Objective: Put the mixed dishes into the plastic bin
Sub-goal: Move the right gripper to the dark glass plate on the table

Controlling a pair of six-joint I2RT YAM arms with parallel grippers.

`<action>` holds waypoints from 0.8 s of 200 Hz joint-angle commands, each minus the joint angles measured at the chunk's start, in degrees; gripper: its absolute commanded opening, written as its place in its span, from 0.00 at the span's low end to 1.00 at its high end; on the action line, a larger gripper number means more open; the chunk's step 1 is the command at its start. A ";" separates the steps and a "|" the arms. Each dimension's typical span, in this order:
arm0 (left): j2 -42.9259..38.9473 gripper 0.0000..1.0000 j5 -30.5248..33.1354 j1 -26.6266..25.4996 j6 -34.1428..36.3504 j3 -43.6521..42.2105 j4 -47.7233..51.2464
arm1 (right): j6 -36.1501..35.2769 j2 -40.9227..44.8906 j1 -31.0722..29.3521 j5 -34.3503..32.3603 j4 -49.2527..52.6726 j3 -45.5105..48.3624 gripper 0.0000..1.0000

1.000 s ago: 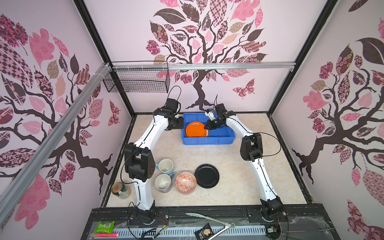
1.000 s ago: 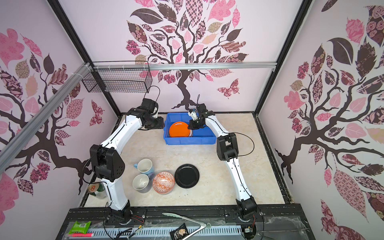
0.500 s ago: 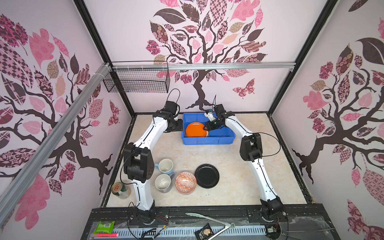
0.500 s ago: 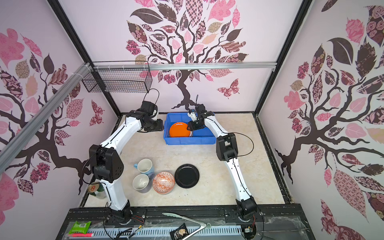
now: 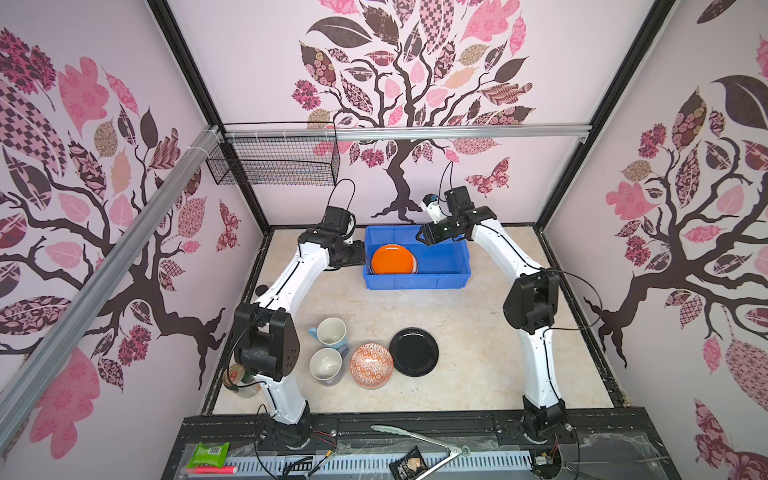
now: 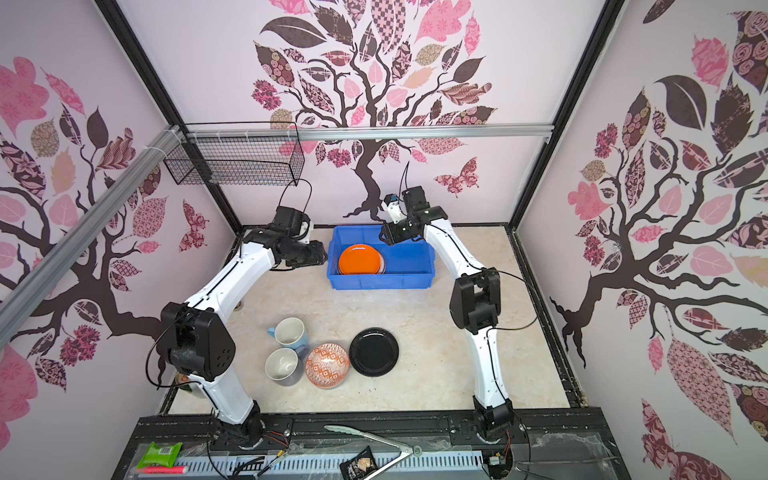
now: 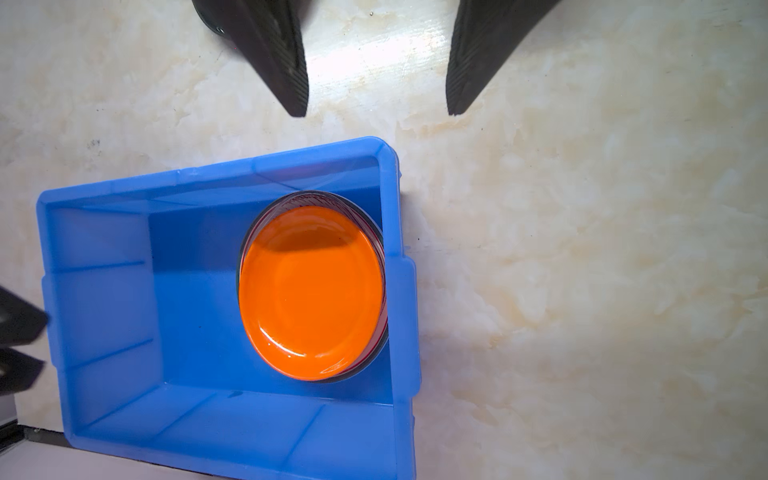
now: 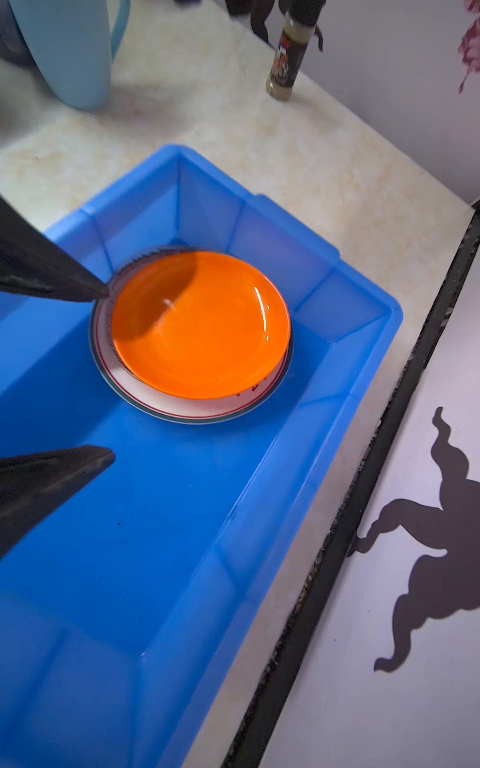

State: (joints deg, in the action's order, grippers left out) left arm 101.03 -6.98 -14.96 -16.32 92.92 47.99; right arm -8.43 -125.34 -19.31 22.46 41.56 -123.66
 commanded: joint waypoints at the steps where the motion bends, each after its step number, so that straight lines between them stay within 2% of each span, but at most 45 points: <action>1: -2.76 0.58 -0.49 -1.09 -0.92 -3.81 -2.48 | -1.89 8.48 -0.01 2.45 3.41 10.58 0.54; 38: -4.63 0.58 0.33 -3.76 -1.77 -7.60 -3.96 | -3.89 20.95 -0.88 2.31 0.47 34.83 0.52; 67: -4.54 0.58 1.05 -6.44 -2.18 -7.69 -3.35 | -4.80 26.28 -2.28 3.14 0.14 46.61 0.52; 107: -4.63 0.58 0.32 -7.78 -3.02 -7.77 -2.39 | -4.54 26.42 -5.69 6.00 0.35 54.76 0.50; 160: -8.05 0.58 2.22 -8.05 -3.80 -11.74 -0.78 | -4.84 24.25 -7.32 9.14 -0.67 59.27 0.48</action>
State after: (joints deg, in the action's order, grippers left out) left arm 95.72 -6.13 -22.87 -19.38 83.92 46.24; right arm -12.14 -101.43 -26.74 29.19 41.28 -65.12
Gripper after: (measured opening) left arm 0.579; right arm 0.489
